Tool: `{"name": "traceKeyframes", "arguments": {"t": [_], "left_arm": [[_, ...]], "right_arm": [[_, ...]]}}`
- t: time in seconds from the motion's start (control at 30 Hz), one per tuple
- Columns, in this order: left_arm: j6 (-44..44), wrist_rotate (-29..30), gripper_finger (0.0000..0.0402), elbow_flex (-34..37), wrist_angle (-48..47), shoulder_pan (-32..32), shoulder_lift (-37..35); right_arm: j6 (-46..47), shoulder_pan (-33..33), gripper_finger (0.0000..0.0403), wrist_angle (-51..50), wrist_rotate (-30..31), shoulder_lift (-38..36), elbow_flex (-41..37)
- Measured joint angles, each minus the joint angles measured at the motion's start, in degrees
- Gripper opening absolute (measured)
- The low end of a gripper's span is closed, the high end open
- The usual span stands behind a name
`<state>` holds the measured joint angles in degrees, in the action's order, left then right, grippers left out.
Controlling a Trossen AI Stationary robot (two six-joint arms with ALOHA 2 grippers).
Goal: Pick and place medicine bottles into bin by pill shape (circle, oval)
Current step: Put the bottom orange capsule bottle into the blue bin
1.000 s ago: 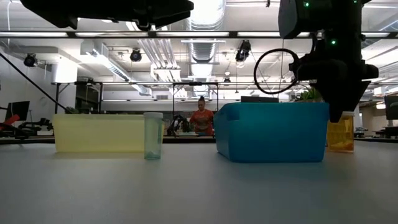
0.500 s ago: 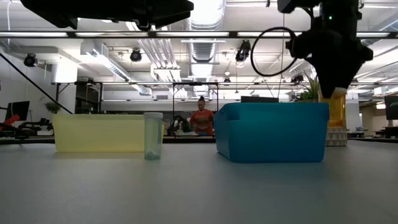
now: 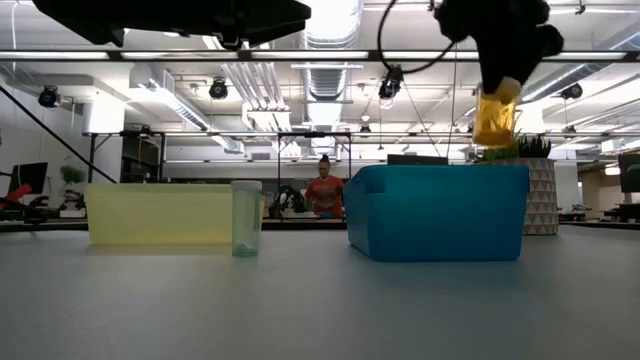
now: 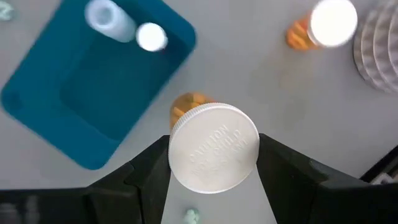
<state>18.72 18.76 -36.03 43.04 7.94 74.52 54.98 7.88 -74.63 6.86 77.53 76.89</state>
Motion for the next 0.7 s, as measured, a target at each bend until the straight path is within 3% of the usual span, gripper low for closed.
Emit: {"name": "traceKeyframes", "arguments": {"t": [0.3,0.7], "left_arm": [[-0.1,0.0,0.0257,0.0,-0.2,0.0,0.0],[-0.2,0.0,0.0257,0.0,-0.7,0.0,0.0]], "right_arm": [[-6.6,0.0,0.0206,-0.1,-0.1,5.2,8.8],[-13.1,0.3,0.0206,-0.1,-1.3,12.8,13.7]]}}
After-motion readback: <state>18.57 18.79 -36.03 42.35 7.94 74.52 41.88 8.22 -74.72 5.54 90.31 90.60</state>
